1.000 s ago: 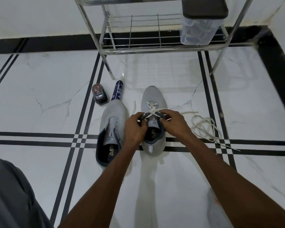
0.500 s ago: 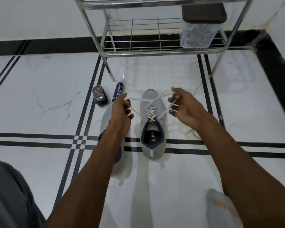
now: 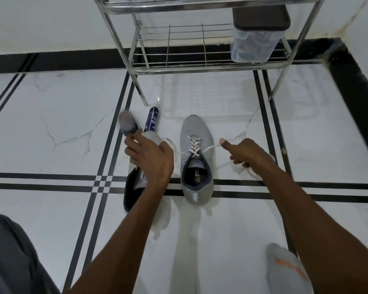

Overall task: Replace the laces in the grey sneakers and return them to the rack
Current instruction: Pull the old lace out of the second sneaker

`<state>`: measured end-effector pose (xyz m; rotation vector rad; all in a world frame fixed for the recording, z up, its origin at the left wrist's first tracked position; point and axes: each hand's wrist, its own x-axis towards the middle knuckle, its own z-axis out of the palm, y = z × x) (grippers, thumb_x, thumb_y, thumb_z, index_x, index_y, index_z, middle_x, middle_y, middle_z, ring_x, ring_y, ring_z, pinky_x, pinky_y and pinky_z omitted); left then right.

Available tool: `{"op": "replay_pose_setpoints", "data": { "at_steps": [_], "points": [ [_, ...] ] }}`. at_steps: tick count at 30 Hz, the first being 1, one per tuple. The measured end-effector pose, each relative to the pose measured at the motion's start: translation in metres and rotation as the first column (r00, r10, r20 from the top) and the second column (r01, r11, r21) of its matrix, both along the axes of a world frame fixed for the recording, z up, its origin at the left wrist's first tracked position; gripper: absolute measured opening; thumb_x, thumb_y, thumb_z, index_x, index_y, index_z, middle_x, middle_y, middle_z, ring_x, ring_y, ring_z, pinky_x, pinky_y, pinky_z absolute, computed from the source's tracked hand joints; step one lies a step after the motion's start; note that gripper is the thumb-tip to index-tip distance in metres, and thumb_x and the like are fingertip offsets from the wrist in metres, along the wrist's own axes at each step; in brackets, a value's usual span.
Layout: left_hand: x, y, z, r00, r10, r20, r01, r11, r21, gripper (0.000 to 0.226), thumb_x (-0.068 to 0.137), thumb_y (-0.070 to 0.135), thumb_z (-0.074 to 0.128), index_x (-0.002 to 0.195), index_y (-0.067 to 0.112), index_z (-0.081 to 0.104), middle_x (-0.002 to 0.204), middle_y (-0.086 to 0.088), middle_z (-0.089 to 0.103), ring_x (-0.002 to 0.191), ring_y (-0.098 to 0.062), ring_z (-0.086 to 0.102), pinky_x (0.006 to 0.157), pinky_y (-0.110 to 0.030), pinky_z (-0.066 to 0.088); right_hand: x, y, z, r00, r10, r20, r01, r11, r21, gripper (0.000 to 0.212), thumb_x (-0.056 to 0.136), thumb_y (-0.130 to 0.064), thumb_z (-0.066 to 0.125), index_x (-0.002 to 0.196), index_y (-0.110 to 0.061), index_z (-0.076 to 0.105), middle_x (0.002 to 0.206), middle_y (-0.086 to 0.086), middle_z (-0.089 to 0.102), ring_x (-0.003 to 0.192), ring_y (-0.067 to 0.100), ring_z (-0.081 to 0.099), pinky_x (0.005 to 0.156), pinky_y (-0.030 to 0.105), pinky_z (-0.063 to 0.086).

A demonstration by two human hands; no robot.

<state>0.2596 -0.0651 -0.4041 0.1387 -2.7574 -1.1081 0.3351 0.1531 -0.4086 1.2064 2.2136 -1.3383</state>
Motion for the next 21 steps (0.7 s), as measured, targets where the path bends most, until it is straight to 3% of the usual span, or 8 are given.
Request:
{"op": "replay_pose_setpoints", "data": {
  "at_steps": [3,6,9,13,15,17,19,21],
  "points": [
    [0.021,0.009,-0.006,0.972,-0.194,-0.135,0.186,0.98,-0.072,0.045,0.078,0.025,0.067,0.116,0.008,0.048,0.122,-0.012,0.042,0.107,-0.028,0.038,0.09,-0.032,0.029,-0.001,-0.016,0.005,0.986,0.162,-0.049,-0.161,0.987,0.021,0.062,0.085,-0.063,0.068,0.105,-0.004,0.064,0.093,0.01,0.076,0.077,0.019,0.075,0.066,0.033,0.059],
    [0.035,0.012,-0.022,0.925,-0.366,-0.097,0.346,0.921,-0.179,0.051,0.075,0.032,0.076,0.111,0.011,0.048,0.116,-0.009,0.045,0.105,-0.026,0.04,0.087,-0.028,0.031,-0.006,-0.036,0.002,0.949,0.271,-0.162,-0.273,0.962,0.011,0.062,0.079,-0.052,0.081,0.116,-0.015,0.048,0.095,0.007,0.071,0.081,0.022,0.073,0.073,0.039,0.061],
    [0.032,0.011,-0.038,0.892,-0.453,-0.011,0.451,0.89,-0.073,0.041,0.084,0.023,0.074,0.113,0.012,0.047,0.113,-0.007,0.052,0.1,-0.027,0.051,0.083,-0.034,0.042,-0.008,-0.049,-0.014,0.894,0.398,-0.208,-0.346,0.905,0.247,0.055,0.082,-0.046,0.077,0.115,-0.018,0.043,0.093,0.009,0.069,0.08,0.024,0.067,0.065,0.035,0.053],
    [0.025,0.004,-0.041,0.895,-0.445,0.023,0.445,0.895,0.034,0.033,0.09,0.011,0.062,0.116,0.019,0.044,0.093,-0.002,0.063,0.078,-0.021,0.061,0.065,-0.031,0.041,0.0,-0.051,-0.03,0.833,0.468,-0.296,-0.326,0.846,0.421,0.037,0.088,-0.026,0.061,0.116,-0.022,0.037,0.078,0.012,0.065,0.067,0.028,0.06,0.06,0.043,0.053],
    [0.023,0.0,-0.042,0.93,-0.365,0.045,0.357,0.925,0.129,0.032,0.09,0.012,0.064,0.114,0.021,0.045,0.088,0.0,0.064,0.074,-0.019,0.063,0.067,-0.036,0.049,0.005,-0.049,-0.036,0.879,0.328,-0.346,-0.206,0.916,0.345,0.032,0.087,-0.022,0.061,0.112,-0.021,0.042,0.075,0.01,0.065,0.067,0.027,0.062,0.06,0.041,0.054],
    [0.023,-0.003,-0.042,0.951,-0.294,0.094,0.276,0.946,0.17,0.031,0.088,0.012,0.067,0.111,0.02,0.048,0.099,-0.003,0.059,0.077,-0.018,0.061,0.073,-0.039,0.053,0.006,-0.046,-0.036,0.92,0.143,-0.365,-0.087,0.983,0.164,0.021,0.087,-0.02,0.067,0.103,-0.018,0.055,0.077,0.009,0.071,0.067,0.025,0.07,0.065,0.043,0.061],
    [0.021,0.001,-0.042,0.932,-0.358,0.063,0.349,0.929,0.123,0.029,0.087,0.006,0.064,0.11,0.019,0.052,0.113,-0.006,0.049,0.088,-0.019,0.056,0.078,-0.035,0.05,0.003,-0.043,-0.031,0.932,0.076,-0.354,-0.073,0.997,0.022,0.009,0.088,-0.014,0.069,0.096,-0.013,0.064,0.077,0.012,0.074,0.065,0.025,0.074,0.064,0.046,0.064],
    [0.021,0.009,-0.038,0.871,-0.492,-0.013,0.491,0.87,-0.046,0.031,0.085,0.003,0.062,0.111,0.019,0.057,0.121,-0.008,0.045,0.103,-0.025,0.049,0.085,-0.032,0.043,0.0,-0.042,-0.021,0.926,0.119,-0.36,-0.126,0.992,0.003,0.006,0.089,-0.013,0.069,0.094,-0.011,0.067,0.078,0.012,0.075,0.065,0.025,0.075,0.061,0.045,0.064]
  ]
}}
